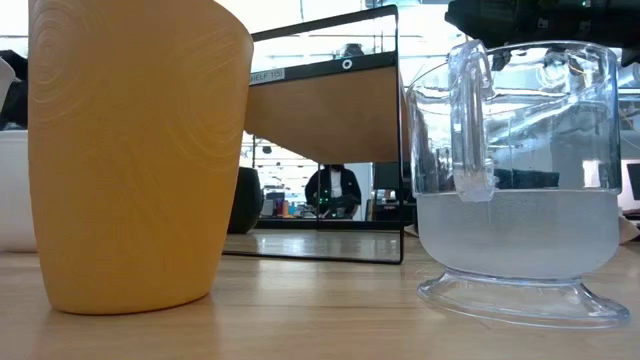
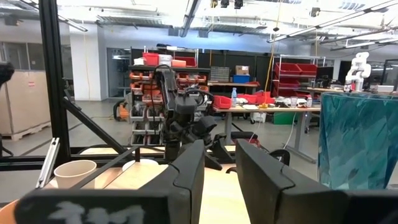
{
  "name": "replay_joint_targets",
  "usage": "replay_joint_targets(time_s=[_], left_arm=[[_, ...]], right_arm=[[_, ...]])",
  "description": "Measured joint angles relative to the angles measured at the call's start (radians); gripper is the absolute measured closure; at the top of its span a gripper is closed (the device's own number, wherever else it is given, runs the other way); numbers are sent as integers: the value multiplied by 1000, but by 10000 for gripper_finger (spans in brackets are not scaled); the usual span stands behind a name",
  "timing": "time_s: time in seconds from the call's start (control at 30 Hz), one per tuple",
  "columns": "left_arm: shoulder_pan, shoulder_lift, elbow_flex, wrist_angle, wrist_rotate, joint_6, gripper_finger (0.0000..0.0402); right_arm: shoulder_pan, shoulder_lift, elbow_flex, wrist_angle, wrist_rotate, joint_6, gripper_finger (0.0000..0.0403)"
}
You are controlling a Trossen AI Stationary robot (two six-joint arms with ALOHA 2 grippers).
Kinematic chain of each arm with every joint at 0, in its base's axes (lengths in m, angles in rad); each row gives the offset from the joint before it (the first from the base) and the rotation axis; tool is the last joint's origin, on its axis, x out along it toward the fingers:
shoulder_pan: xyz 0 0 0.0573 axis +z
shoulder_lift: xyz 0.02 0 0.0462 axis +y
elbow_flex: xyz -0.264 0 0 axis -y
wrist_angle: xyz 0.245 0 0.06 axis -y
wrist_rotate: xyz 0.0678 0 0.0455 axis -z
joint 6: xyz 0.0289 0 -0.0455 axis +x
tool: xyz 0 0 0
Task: Stack small to large cups/mugs on shelf
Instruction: Put the black mug on the shelf
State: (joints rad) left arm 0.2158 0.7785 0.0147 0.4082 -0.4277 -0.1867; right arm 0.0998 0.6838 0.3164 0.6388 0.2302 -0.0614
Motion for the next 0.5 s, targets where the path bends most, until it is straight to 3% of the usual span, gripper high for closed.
replay_joint_targets(time_s=[0.5], left_arm=[[66, 273, -1, 218, 104, 32, 131]], right_arm=[[0, 0, 0, 0, 0, -3, 319]])
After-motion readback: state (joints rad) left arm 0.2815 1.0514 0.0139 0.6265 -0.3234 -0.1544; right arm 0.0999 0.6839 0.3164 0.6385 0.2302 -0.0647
